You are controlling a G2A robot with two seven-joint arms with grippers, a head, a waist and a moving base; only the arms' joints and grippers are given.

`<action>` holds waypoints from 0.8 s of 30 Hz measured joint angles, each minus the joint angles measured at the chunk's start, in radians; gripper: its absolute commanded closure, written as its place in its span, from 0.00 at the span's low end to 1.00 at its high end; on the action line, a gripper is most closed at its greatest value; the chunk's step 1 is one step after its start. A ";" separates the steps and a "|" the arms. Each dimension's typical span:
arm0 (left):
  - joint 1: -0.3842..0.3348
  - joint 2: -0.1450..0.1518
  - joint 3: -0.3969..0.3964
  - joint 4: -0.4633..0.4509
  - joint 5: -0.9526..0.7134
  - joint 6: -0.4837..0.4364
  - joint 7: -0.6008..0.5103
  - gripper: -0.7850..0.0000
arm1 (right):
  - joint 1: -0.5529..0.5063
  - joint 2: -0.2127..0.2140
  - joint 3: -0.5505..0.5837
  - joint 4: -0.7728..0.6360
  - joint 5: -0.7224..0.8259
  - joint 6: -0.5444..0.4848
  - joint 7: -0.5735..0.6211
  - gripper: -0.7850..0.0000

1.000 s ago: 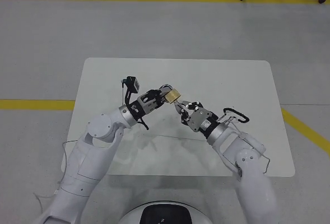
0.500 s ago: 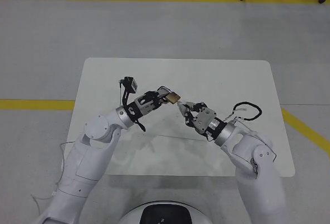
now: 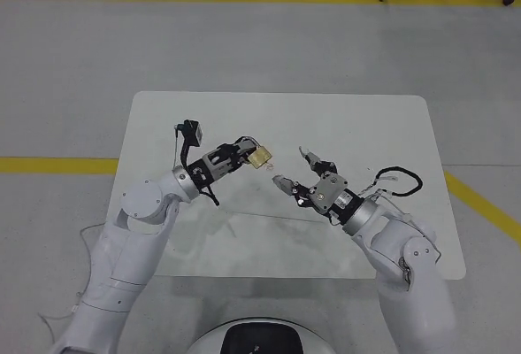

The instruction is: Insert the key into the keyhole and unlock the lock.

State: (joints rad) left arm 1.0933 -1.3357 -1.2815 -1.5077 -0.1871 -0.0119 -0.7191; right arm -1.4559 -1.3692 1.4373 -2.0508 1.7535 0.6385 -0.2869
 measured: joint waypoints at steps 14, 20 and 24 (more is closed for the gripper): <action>-0.114 0.013 0.116 0.239 0.312 0.081 -0.078 1.00 | 0.000 0.000 0.000 0.000 0.000 0.000 0.000 0.00; -0.149 0.002 0.154 0.331 0.309 0.043 -0.018 0.00 | 0.000 0.000 0.000 0.000 0.000 0.000 0.000 0.00; -0.152 0.002 0.149 0.356 0.303 0.019 0.014 0.00 | 0.000 0.000 0.000 0.000 0.000 0.000 0.000 0.00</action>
State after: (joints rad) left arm 0.9411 -1.3339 -1.1327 -1.1516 0.1155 0.0073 -0.7053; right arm -1.4559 -1.3692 1.4373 -2.0508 1.7535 0.6385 -0.2869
